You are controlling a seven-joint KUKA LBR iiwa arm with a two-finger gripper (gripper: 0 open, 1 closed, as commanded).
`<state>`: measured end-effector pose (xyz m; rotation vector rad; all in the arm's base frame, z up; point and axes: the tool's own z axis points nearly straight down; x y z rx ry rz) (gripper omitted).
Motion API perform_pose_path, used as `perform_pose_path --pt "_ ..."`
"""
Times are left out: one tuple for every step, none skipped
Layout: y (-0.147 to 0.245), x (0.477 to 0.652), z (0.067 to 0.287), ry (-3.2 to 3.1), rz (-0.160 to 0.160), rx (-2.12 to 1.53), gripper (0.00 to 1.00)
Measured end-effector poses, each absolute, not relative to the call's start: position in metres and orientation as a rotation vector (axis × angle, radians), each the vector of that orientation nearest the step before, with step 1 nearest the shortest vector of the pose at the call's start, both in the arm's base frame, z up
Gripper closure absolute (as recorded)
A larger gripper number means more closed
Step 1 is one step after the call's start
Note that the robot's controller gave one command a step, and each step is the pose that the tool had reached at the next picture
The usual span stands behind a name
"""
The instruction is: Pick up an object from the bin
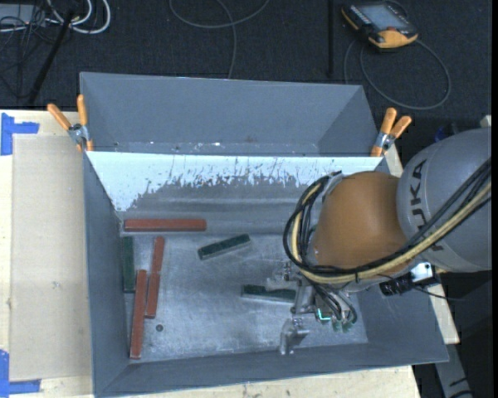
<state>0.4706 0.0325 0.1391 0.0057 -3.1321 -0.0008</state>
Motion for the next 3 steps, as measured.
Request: perform_pose_path --pt "0.032 0.472 0.142 -3.139 -0.001 0.004 0.00" --pt "0.003 0.560 0.080 -3.150 -0.001 0.162 1.00" --pt "0.003 0.560 0.080 -3.150 -0.001 0.161 1.00"
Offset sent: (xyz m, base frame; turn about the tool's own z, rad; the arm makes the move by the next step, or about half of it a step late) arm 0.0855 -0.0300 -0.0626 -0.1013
